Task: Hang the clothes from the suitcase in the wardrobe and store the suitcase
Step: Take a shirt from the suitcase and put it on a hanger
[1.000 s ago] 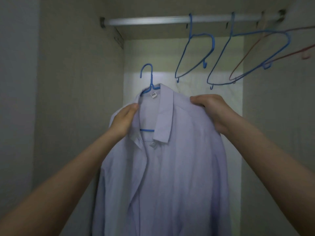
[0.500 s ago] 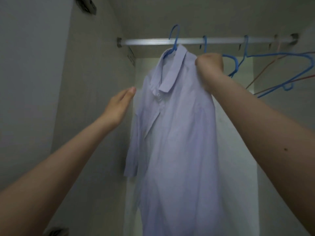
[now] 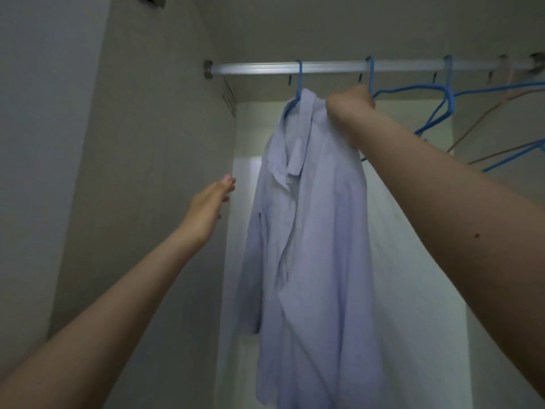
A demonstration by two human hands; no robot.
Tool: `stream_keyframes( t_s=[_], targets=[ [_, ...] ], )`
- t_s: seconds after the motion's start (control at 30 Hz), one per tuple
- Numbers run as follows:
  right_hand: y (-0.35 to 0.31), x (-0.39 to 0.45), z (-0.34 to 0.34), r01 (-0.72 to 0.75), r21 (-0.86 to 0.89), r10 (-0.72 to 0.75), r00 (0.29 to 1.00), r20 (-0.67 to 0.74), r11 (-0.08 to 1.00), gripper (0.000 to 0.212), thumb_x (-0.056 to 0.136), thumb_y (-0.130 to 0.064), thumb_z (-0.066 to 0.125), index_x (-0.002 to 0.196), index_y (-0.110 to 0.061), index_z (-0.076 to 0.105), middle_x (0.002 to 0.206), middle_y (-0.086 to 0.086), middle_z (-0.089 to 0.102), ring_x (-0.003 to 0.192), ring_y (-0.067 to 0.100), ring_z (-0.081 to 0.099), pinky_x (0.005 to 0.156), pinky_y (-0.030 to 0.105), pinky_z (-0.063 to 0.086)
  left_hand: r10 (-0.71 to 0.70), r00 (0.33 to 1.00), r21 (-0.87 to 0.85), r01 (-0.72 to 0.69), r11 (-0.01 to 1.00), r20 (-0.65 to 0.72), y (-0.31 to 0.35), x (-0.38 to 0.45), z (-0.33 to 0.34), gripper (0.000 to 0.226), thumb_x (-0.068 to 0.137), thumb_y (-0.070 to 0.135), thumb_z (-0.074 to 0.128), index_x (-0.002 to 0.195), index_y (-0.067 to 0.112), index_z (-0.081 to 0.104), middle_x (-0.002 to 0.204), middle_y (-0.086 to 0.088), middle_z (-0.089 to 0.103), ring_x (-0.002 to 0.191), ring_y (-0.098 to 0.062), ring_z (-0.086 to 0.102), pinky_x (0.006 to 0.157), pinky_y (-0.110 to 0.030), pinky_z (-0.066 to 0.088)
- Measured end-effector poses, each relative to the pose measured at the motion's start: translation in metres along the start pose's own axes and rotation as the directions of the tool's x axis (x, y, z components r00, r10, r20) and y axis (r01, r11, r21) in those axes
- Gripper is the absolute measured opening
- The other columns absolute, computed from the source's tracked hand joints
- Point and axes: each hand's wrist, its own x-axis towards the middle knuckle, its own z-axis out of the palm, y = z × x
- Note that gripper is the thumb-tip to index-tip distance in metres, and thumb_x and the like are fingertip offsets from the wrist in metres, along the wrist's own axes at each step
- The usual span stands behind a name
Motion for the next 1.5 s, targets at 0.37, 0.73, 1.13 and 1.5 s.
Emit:
stream_keyframes(
  t_s=[0.37,0.73,1.13,1.5],
  targets=[
    [0.015,-0.008,-0.023,0.164,0.023,-0.164,0.985,0.046,0.986,0.023,0.088,-0.016,0.042,0.065,-0.013,0.039,0.081,0.009,0.052,0.087,0.03,0.048,0.056,0.023,0.031,0.07,0.991,0.104,-0.082,0.991,0.112,0.003,-0.007,0.026,0.035,0.097,0.037,0.037,0.125,0.024,0.054,0.12,0.008,0.055,0.109,-0.011,0.051,0.097,-0.031,0.037],
    [0.021,-0.043,-0.064,0.312,0.023,-0.311,0.934,0.175,0.95,0.03,0.089,-0.025,0.044,0.104,-0.006,0.06,0.107,0.011,0.059,0.093,0.027,0.053,0.073,0.031,0.041,-0.012,1.0,0.097,0.009,0.995,0.029,0.055,-0.044,0.033,0.044,0.096,0.047,0.034,0.125,0.021,0.054,0.122,0.004,0.057,0.106,-0.016,0.054,0.089,-0.036,0.04],
    [-0.001,-0.161,-0.058,0.353,0.393,-0.443,0.881,0.168,0.849,0.023,0.087,-0.015,0.05,0.103,-0.013,0.066,0.111,0.004,0.067,0.107,0.019,0.058,0.084,0.021,0.038,-0.007,0.978,0.25,0.061,0.966,-0.21,0.134,-0.198,-0.054,0.044,0.092,0.049,0.031,0.121,0.024,0.052,0.118,0.003,0.059,0.105,-0.017,0.058,0.081,-0.033,0.046],
    [-0.157,-0.341,-0.055,-0.081,0.9,-0.594,0.726,0.347,0.427,0.018,0.082,-0.015,0.05,0.071,-0.029,0.056,0.067,0.0,0.062,0.053,0.008,0.055,0.05,0.021,0.043,0.124,0.82,0.45,0.174,0.876,-0.558,0.29,-0.371,-0.244,0.042,0.088,0.049,0.035,0.103,0.02,0.061,0.095,-0.003,0.068,0.082,-0.018,0.066,0.071,-0.033,0.051]
  ],
)
